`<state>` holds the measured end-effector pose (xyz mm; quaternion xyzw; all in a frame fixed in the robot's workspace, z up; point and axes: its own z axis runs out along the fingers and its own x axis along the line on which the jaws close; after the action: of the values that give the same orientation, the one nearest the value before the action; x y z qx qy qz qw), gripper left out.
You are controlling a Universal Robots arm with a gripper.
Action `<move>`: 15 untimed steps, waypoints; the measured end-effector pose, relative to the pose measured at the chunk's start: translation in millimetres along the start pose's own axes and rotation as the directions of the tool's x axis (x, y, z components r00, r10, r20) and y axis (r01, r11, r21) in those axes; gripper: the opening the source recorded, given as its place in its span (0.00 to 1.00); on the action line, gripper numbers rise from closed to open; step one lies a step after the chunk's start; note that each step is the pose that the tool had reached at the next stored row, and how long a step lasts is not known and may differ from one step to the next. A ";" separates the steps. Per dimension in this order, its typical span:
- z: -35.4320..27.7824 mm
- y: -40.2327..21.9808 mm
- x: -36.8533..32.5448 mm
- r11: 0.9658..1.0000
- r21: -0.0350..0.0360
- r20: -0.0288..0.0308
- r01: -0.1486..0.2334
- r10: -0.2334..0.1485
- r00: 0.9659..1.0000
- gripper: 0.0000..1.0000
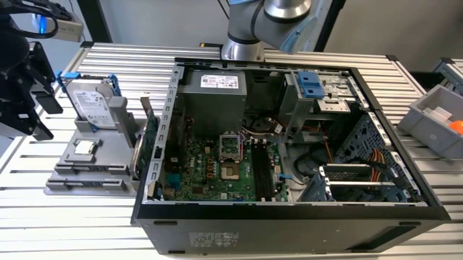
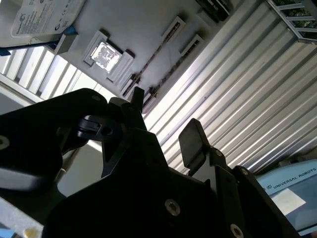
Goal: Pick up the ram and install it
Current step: 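Pick up the ram and move it above insertion slot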
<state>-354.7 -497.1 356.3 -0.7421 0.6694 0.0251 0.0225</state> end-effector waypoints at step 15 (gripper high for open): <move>10.7 -1.4 0.8 1.000 0.000 0.000 0.000 0.000 1.000 1.00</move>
<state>-353.2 -497.1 345.6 -0.7421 0.6694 0.0251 0.0225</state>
